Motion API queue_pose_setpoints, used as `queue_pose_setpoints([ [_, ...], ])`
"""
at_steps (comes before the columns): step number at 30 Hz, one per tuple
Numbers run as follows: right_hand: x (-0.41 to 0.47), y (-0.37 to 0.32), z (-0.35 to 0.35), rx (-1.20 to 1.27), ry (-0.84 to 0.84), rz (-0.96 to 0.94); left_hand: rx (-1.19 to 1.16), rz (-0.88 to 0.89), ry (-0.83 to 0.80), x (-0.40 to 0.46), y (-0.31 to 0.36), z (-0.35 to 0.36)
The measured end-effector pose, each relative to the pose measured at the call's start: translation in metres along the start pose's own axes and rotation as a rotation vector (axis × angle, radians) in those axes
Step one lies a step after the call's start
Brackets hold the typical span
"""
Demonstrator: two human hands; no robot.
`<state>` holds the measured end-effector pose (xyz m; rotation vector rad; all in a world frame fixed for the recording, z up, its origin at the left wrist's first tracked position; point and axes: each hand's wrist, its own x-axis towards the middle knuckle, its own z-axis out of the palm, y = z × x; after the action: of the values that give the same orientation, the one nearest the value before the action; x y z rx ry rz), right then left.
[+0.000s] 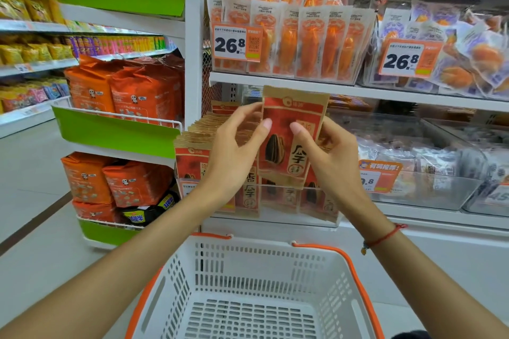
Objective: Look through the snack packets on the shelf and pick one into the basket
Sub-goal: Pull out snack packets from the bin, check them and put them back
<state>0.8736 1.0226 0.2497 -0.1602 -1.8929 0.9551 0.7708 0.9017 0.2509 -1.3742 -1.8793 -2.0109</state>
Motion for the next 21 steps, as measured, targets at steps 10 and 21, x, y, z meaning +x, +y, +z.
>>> queue_pose_setpoints([
  [10,-0.044,0.015,0.006,0.217,-0.355,0.564,0.005,-0.643,-0.350,-0.045,-0.018,-0.039],
  [21,-0.060,0.033,0.019,0.105,-0.588,0.761,0.097,-0.745,-0.487,-0.060,-0.048,-0.053],
])
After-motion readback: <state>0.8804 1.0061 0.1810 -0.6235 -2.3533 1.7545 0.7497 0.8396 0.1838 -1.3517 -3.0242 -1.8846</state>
